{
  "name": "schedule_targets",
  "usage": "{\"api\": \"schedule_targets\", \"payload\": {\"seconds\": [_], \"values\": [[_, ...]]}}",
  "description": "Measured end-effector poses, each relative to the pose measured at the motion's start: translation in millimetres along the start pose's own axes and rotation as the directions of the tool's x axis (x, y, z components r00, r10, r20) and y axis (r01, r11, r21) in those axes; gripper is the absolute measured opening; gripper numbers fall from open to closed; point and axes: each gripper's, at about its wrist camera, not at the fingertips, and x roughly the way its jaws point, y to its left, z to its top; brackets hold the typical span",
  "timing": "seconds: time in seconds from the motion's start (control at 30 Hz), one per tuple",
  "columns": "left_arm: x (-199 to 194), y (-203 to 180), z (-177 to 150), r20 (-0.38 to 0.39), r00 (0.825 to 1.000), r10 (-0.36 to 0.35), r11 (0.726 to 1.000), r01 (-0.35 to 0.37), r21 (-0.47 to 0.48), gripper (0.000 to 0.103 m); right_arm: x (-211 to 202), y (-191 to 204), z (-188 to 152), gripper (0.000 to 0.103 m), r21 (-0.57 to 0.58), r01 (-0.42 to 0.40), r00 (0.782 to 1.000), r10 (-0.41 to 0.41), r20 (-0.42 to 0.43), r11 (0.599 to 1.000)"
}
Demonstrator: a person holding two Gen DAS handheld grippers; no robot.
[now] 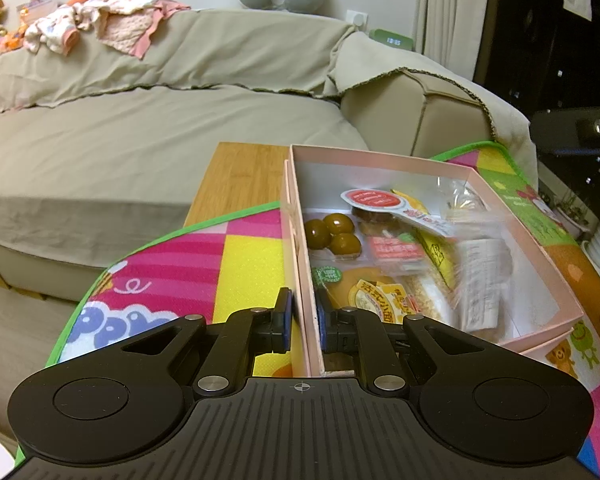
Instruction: Organize objects
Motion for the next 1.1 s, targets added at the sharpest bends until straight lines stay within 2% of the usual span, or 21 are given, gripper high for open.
{"api": "schedule_targets", "payload": {"seconds": [0.2,0.33,0.43,0.57,0.7,0.83,0.9,0.93,1.0,1.1], "values": [[0,0,0,0.0,1.0,0.0,1.0,0.0,0.0,0.014,-5,-10,-12,0.048,-0.004,0.021,1.0,-0.021,-0.017,1.0],[0,0,0,0.001,1.0,-0.001,1.0,0.001,0.0,0.014,-11,-8,-25,0.061,-0.054,0.044,0.999,-0.045,-0.02,0.998],[0,0,0,0.001,1.0,0.0,1.0,0.0,0.0,0.014,-18,-5,-36,0.062,-0.079,0.045,0.998,-0.047,-0.03,0.996],[0,0,0,0.008,1.0,0.001,1.0,-0.001,-0.007,0.014,-25,-4,-51,0.068,-0.06,0.053,0.998,-0.055,-0.04,0.997],[-14,-1,0,0.085,0.996,0.028,0.999,-0.026,-0.025,0.014,-31,-6,-70,0.07,-0.023,0.093,0.995,-0.094,-0.036,0.995],[-47,-7,-5,0.193,0.978,0.08,0.997,-0.078,-0.017,0.015,-45,-6,-93,0.073,0.013,0.158,0.987,-0.158,0.007,0.987],[-73,-13,-17,0.285,0.945,0.161,0.987,-0.16,-0.028,0.015,-56,-4,-109,0.079,0.041,0.169,0.985,-0.17,0.032,0.985],[-86,-16,-22,0.317,0.932,0.176,0.984,-0.171,-0.042,0.014,-59,-3,-116,0.083,0.052,0.174,0.983,-0.177,0.043,0.983],[-107,-21,-39,0.348,0.923,0.164,0.986,-0.153,-0.058,0.014,-68,3,-136,0.088,0.072,0.191,0.979,-0.195,0.058,0.979],[-118,-37,-75,0.27,0.956,0.112,0.994,-0.11,-0.022,0.015,-77,14,-168,0.096,0.106,0.199,0.979,-0.203,0.029,0.974]]}}
